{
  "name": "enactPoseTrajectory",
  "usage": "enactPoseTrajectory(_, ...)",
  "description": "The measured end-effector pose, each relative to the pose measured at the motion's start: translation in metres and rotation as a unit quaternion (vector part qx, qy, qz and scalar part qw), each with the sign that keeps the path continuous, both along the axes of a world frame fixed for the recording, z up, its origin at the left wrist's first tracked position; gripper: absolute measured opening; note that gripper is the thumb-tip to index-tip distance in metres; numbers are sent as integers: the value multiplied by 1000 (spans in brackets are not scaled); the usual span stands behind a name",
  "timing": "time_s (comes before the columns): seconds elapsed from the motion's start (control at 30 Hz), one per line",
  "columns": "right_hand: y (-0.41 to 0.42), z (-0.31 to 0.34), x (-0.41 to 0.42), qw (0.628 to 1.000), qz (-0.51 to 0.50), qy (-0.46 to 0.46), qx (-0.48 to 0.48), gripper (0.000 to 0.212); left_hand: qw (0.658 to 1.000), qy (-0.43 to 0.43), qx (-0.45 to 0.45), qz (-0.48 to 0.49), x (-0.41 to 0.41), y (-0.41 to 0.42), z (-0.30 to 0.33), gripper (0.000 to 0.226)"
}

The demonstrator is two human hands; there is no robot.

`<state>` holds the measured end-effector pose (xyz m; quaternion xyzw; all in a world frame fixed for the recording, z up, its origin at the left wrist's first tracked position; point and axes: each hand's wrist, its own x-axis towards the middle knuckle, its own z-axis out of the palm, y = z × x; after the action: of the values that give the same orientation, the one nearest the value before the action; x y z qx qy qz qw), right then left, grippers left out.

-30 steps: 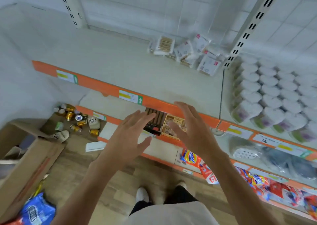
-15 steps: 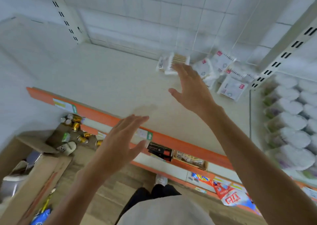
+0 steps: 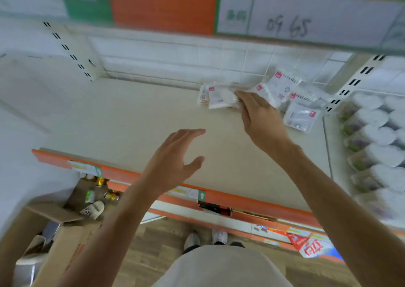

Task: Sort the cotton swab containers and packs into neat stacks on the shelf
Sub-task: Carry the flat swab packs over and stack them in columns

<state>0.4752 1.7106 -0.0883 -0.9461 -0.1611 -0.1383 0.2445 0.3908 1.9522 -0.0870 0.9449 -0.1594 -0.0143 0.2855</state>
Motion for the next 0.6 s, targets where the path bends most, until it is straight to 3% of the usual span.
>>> enactPoseTrajectory(0.23,-31,-4,-61,987,-62,65,136,69,998,-32,41,23,88,-33,9,61)
enactPoseTrajectory(0.43,-32,-12,-66,945,-127,103,284,51,997,-7,74,31,160,-60,-11,76)
enactPoseTrajectory(0.6,-33,-23,-78,935,-141,161,284,51,998,-46,37,37,150,-55,-45,62)
